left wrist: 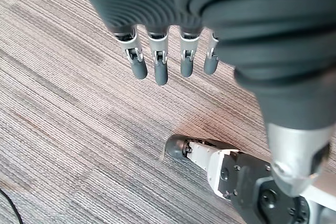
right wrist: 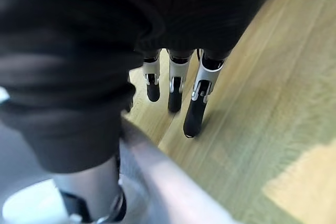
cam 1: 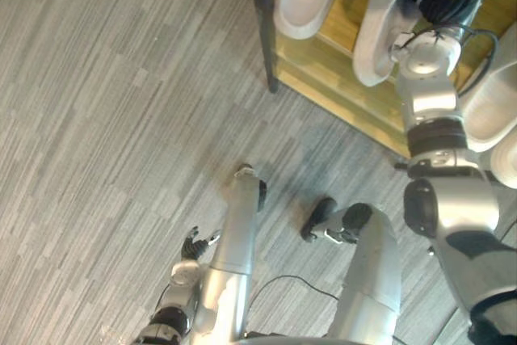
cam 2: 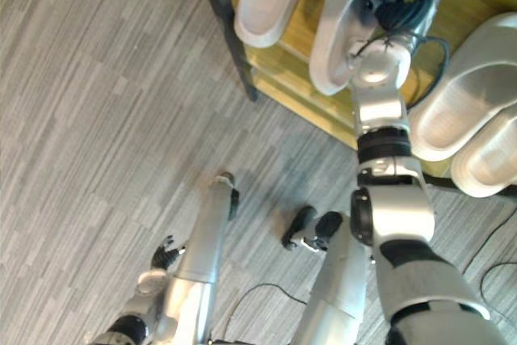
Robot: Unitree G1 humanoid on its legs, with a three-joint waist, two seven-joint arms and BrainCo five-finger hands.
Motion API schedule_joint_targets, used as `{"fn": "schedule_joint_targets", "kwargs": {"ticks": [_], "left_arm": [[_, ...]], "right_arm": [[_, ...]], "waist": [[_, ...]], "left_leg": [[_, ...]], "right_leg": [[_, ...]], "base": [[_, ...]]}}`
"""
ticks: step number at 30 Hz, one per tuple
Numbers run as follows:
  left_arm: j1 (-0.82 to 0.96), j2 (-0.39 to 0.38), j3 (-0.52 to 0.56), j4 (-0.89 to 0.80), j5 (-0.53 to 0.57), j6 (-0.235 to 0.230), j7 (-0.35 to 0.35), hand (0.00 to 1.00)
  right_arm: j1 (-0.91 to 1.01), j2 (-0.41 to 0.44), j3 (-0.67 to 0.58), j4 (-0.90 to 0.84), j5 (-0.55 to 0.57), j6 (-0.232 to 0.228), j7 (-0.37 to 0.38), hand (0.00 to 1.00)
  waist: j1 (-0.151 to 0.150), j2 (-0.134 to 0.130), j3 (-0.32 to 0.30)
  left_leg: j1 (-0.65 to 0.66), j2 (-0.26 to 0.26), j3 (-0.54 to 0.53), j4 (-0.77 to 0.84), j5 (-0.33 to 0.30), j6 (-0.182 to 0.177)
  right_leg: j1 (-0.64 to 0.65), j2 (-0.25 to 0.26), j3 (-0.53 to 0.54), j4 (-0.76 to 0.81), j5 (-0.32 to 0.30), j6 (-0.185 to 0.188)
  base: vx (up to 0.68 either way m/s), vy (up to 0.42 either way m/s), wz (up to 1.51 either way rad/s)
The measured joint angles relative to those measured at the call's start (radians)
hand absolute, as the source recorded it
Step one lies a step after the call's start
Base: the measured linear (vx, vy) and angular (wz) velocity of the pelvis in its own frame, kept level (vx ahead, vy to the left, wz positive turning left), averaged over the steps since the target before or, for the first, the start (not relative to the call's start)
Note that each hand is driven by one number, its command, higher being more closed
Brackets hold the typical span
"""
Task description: Organize the slippers on the shoe rack
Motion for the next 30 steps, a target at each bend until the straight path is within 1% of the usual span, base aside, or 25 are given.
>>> {"fn": "schedule_joint_targets", "kwargs": {"ticks": [3, 7, 16, 17, 20, 22, 25, 27, 28, 29, 30], "left_arm": [[-0.002, -0.006, 0.009, 0.014, 0.0, 0.003, 0.014, 0.0], [-0.004, -0.007, 0.01, 0.015, 0.0, 0.004, 0.017, 0.0], [-0.005, -0.011, 0.05, 0.018, 0.001, 0.02, 0.018, 0.0], [-0.005, -0.011, 0.057, 0.019, 0.001, 0.021, 0.017, 0.0], [-0.005, -0.016, 0.078, 0.018, 0.001, 0.021, 0.017, 0.0], [-0.005, -0.016, 0.083, 0.018, 0.001, 0.021, 0.017, 0.0], [-0.005, -0.017, 0.094, 0.018, 0.002, 0.025, 0.017, 0.0], [-0.005, -0.023, 0.124, 0.016, 0.003, 0.026, 0.017, 0.0], [-0.005, -0.024, 0.127, 0.016, 0.003, 0.026, 0.017, 0.0], [-0.005, -0.024, 0.128, 0.015, 0.003, 0.026, 0.017, 0.0], [-0.005, -0.025, 0.137, 0.015, 0.003, 0.027, 0.016, 0.0]], "right_arm": [[0.0, 0.033, 0.001, -0.002, 0.002, 0.0, -0.008, 0.0], [0.001, 0.061, 0.002, -0.008, 0.002, -0.001, -0.016, 0.0], [0.085, 0.113, 0.009, -0.191, 0.0, -0.011, -0.031, 0.0], [0.088, 0.118, 0.01, -0.202, 0.0, -0.014, -0.031, 0.0], [0.104, 0.132, 0.011, -0.206, 0.0, -0.015, -0.031, 0.0], [0.133, 0.153, 0.011, -0.246, 0.001, -0.016, -0.031, 0.0], [0.183, 0.198, 0.021, -0.288, 0.001, -0.028, -0.03, 0.0], [0.243, 0.243, 0.022, -0.334, 0.003, -0.04, -0.028, 0.0], [0.249, 0.246, 0.022, -0.342, 0.004, -0.043, -0.027, 0.0], [0.266, 0.261, 0.022, -0.36, 0.005, -0.054, -0.026, 0.0], [0.287, 0.282, 0.024, -0.369, 0.03, -0.066, -0.021, 0.0]], "waist": [[-0.001, 0.0, -0.019], [-0.001, -0.001, -0.02], [-0.002, -0.001, -0.021], [-0.002, -0.001, -0.021], [-0.005, -0.001, -0.021], [-0.007, -0.001, -0.021], [-0.01, -0.001, -0.021], [-0.011, -0.002, -0.022], [-0.011, -0.002, -0.022], [-0.012, -0.003, -0.022], [-0.015, -0.003, -0.022]], "left_leg": [[0.001, 0.001, 0.001, -0.007, 0.001, -0.001], [0.006, 0.002, 0.004, -0.01, 0.001, -0.002], [0.052, 0.026, 0.018, -0.049, 0.002, -0.003], [0.053, 0.032, 0.019, -0.054, 0.003, -0.004], [0.056, 0.037, 0.021, -0.06, 0.003, -0.004], [0.057, 0.039, 0.022, -0.063, 0.003, -0.005], [0.068, 0.046, 0.024, -0.067, 0.003, -0.005], [0.089, 0.052, 0.024, -0.076, 0.003, -0.005], [0.09, 0.052, 0.025, -0.077, 0.003, -0.004], [0.092, 0.053, 0.027, -0.081, 0.003, -0.004], [0.093, 0.053, 0.028, -0.082, 0.003, -0.004]], "right_leg": [[0.0, 0.003, -0.001, -0.009, 0.002, -0.003], [0.003, 0.004, 0.002, -0.013, 0.002, -0.004], [0.038, 0.022, 0.005, -0.052, 0.007, -0.006], [0.037, 0.029, 0.005, -0.06, 0.01, -0.004], [0.038, 0.033, 0.006, -0.067, 0.018, -0.014], [0.038, 0.035, 0.005, -0.071, 0.018, -0.015], [0.05, 0.041, 0.005, -0.079, 0.02, -0.016], [0.072, 0.047, 0.002, -0.091, 0.021, -0.013], [0.073, 0.048, 0.002, -0.092, 0.021, -0.012], [0.073, 0.048, 0.004, -0.095, 0.021, -0.01], [0.073, 0.048, 0.004, -0.096, 0.019, -0.005]], "base": [[0.01, 0.011, 0.0], [0.0, 0.0, 0.0], [0.01, 0.02, -0.05], [0.01, 0.011, -0.1], [0.01, 0.009, -0.04], [0.02, 0.009, -0.01], [0.02, 0.022, -0.04], [0.0, 0.015, -0.02], [0.0, 0.03, -0.03], [-0.01, 0.035, -0.02], [-0.01, 0.035, -0.02]]}}
